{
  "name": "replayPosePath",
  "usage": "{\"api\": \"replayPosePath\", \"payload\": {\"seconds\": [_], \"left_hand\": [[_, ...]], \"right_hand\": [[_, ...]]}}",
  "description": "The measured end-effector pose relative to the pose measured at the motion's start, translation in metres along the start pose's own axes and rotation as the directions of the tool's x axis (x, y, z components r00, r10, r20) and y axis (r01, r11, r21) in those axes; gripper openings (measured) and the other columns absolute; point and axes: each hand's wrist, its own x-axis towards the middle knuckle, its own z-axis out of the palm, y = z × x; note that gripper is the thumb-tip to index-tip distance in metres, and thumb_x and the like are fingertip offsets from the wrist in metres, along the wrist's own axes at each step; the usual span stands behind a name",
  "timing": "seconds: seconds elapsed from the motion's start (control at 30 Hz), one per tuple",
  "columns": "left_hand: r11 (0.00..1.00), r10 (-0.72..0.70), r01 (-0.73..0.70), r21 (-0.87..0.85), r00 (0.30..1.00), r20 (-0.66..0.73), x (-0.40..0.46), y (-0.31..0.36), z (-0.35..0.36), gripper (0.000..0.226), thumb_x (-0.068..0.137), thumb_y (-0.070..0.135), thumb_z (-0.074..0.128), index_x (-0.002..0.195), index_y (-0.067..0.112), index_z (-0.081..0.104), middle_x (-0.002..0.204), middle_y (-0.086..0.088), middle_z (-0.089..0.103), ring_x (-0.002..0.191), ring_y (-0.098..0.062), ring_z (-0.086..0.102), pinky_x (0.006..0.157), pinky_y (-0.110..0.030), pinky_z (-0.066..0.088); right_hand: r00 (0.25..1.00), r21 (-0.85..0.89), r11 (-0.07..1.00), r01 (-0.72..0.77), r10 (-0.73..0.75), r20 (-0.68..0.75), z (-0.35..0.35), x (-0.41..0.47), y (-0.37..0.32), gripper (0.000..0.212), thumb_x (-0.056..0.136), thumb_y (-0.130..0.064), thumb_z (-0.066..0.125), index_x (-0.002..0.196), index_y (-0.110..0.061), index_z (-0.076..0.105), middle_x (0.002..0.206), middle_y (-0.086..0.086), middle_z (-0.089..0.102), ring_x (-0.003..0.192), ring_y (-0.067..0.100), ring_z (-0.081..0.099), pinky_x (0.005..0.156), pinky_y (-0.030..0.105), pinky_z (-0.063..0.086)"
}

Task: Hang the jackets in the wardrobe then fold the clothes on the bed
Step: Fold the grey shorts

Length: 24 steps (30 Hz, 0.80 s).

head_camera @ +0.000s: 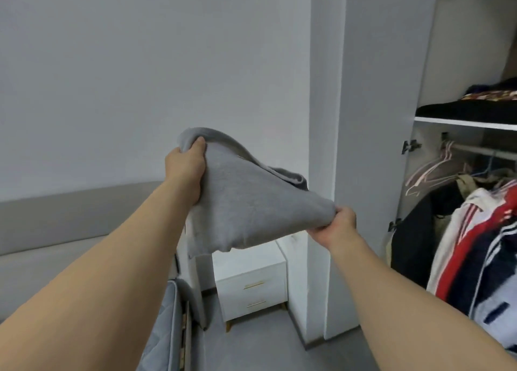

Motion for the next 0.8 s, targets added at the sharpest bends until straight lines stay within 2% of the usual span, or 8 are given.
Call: {"api": "replayPosePath", "payload": {"seconds": [0.1,0.2,0.3,0.37,0.5,0.6,0.7,0.8], "left_hand": [[1.0,-0.021,0.019,0.011,0.987,0.156,0.019,0.004,0.028,0.037,0.086,0.046,0.067,0.108,0.018,0.056,0.09,0.003,0.061,0.082,-0.013,0.06,0.077,-0.03,0.046],[0.997,-0.017,-0.009,0.076,0.945,0.326,0.037,0.011,0.061,0.042,0.086,0.045,0.069,0.111,0.012,0.06,0.099,-0.004,0.067,0.088,-0.019,0.066,0.069,-0.027,0.051],[0.996,-0.03,-0.009,0.09,0.908,0.418,0.056,0.016,0.091,0.043,0.085,0.046,0.071,0.109,0.012,0.06,0.095,-0.003,0.068,0.081,-0.017,0.067,0.055,-0.022,0.05],[0.993,-0.053,-0.004,0.116,0.875,0.482,0.068,0.019,0.108,0.054,0.082,0.051,0.071,0.116,0.009,0.06,0.098,-0.004,0.068,0.083,-0.018,0.068,0.058,-0.024,0.051],[0.989,-0.097,0.006,0.147,0.779,0.62,0.089,0.018,0.143,0.07,0.077,0.057,0.073,0.125,0.008,0.06,0.107,-0.007,0.069,0.094,-0.023,0.068,0.082,-0.036,0.055],[0.984,-0.124,-0.018,0.177,0.648,0.751,0.095,0.015,0.181,0.068,0.075,0.062,0.072,0.119,0.012,0.064,0.101,-0.005,0.074,0.087,-0.022,0.073,0.075,-0.035,0.056],[0.985,-0.108,-0.05,0.166,0.572,0.813,0.092,0.01,0.23,0.061,0.077,0.059,0.072,0.116,0.012,0.065,0.095,-0.004,0.075,0.08,-0.019,0.074,0.064,-0.028,0.055],[0.963,0.012,-0.222,0.15,0.596,0.803,0.095,0.005,0.285,0.054,0.082,0.052,0.071,0.116,0.011,0.063,0.102,-0.003,0.07,0.085,-0.018,0.068,0.065,-0.026,0.052]], "right_hand": [[0.986,-0.433,0.9,-0.047,0.11,0.123,0.004,0.02,-0.031,0.054,0.085,-0.054,0.042,0.102,-0.007,0.061,0.099,0.01,0.067,0.083,0.027,0.062,0.075,0.038,0.048],[0.911,-0.623,0.782,-0.005,0.261,0.319,0.023,0.033,-0.027,0.052,0.07,-0.048,0.067,0.11,-0.015,0.066,0.097,0.006,0.065,0.086,0.027,0.063,0.078,0.042,0.051],[0.89,-0.659,0.75,0.058,0.26,0.375,0.036,0.049,-0.003,0.043,0.059,-0.026,0.078,0.1,-0.019,0.071,0.108,0.001,0.059,0.095,0.023,0.06,0.08,0.039,0.051],[0.903,-0.614,0.788,0.037,0.237,0.359,0.032,0.065,0.009,0.06,0.061,-0.023,0.083,0.117,-0.012,0.065,0.124,0.005,0.063,0.111,0.025,0.062,0.088,0.042,0.052],[0.905,-0.506,0.86,-0.066,0.265,0.333,0.018,0.086,0.0,0.085,0.065,-0.067,0.076,0.13,-0.014,0.062,0.131,0.011,0.061,0.12,0.032,0.059,0.095,0.044,0.05],[0.94,-0.476,0.878,-0.056,0.208,0.272,0.01,0.1,-0.03,0.102,0.049,-0.088,0.066,0.118,-0.013,0.07,0.13,0.011,0.062,0.118,0.032,0.06,0.093,0.044,0.052],[0.979,-0.444,0.894,0.066,0.029,0.204,0.005,0.111,-0.076,0.083,0.057,-0.081,0.071,0.116,-0.022,0.072,0.123,0.009,0.067,0.111,0.029,0.065,0.092,0.044,0.052],[0.981,-0.489,0.851,0.193,-0.165,0.1,-0.005,0.117,-0.135,0.043,0.067,-0.048,0.079,0.096,-0.017,0.076,0.098,0.01,0.074,0.084,0.026,0.071,0.081,0.039,0.054]]}}
